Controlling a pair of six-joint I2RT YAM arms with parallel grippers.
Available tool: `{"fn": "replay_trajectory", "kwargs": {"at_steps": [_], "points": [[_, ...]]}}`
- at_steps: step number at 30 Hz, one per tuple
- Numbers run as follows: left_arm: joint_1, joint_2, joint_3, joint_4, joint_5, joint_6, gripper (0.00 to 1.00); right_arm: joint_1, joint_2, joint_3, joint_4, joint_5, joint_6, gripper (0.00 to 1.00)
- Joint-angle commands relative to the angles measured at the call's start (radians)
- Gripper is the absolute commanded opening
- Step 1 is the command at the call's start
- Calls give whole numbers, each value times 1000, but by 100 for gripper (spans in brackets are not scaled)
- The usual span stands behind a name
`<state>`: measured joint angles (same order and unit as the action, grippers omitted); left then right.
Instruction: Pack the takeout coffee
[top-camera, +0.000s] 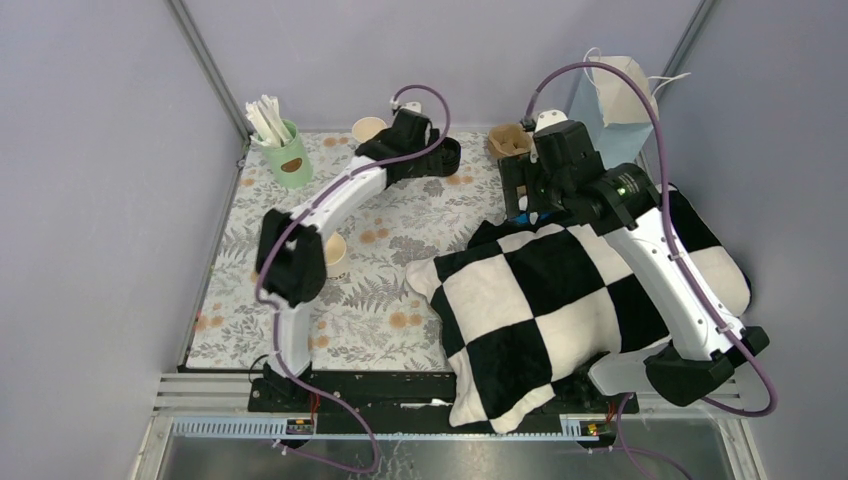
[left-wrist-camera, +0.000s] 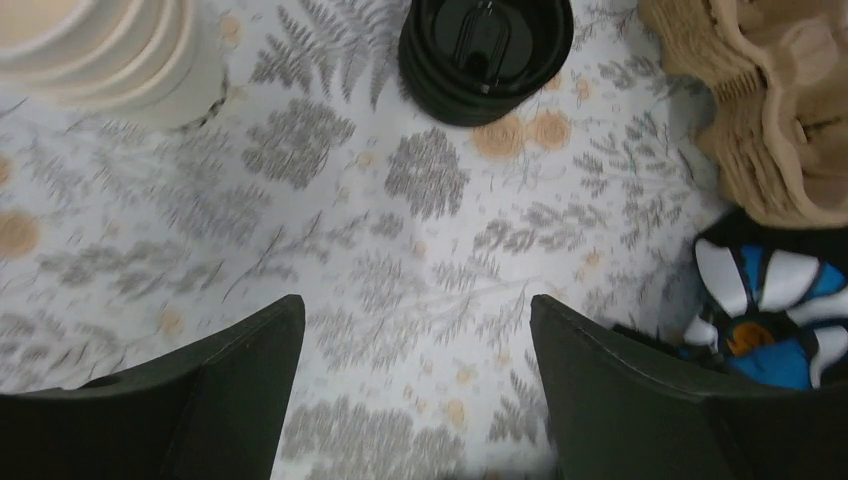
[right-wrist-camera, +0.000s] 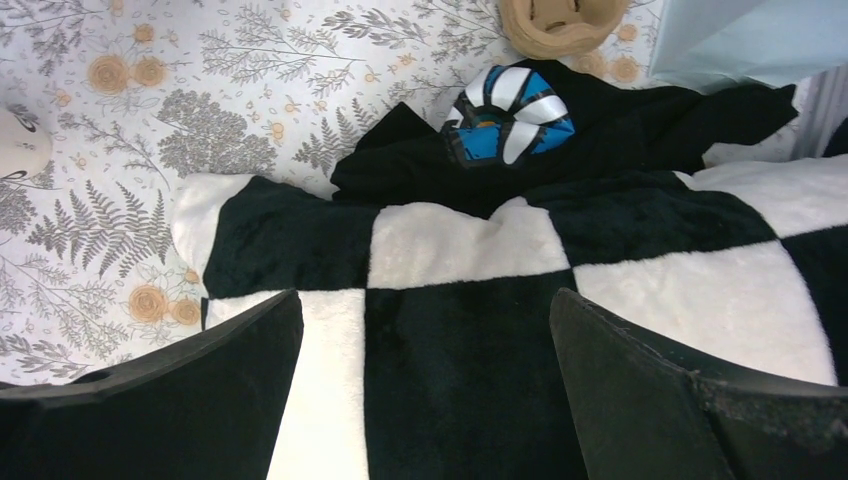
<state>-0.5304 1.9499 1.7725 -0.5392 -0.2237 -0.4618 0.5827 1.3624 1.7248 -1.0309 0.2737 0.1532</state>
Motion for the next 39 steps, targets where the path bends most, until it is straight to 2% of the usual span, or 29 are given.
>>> {"fn": "replay_trajectory", "kwargs": {"at_steps": [1, 3, 6, 10, 16, 21, 39], "points": [[6, 161, 254, 5, -49, 48, 86, 4, -51, 35, -39, 71, 1, 100], [6, 261, 395, -5, -70, 54, 86, 3, -52, 27, -51, 69, 9, 100], [13, 375, 517, -1, -109, 38, 84, 3, -65, -17, -43, 67, 8, 100], [17, 492, 621, 37, -113, 40, 73, 3, -74, -42, -42, 121, -33, 100], [13, 513, 564, 199, -150, 58, 68, 4, -135, -122, -33, 210, -65, 100], [19, 543, 578, 221, -206, 97, 67, 3, -118, -121, -30, 246, -86, 100], [43, 636, 626, 266, -175, 60, 43, -7, -96, -117, -31, 286, -105, 100]]}}
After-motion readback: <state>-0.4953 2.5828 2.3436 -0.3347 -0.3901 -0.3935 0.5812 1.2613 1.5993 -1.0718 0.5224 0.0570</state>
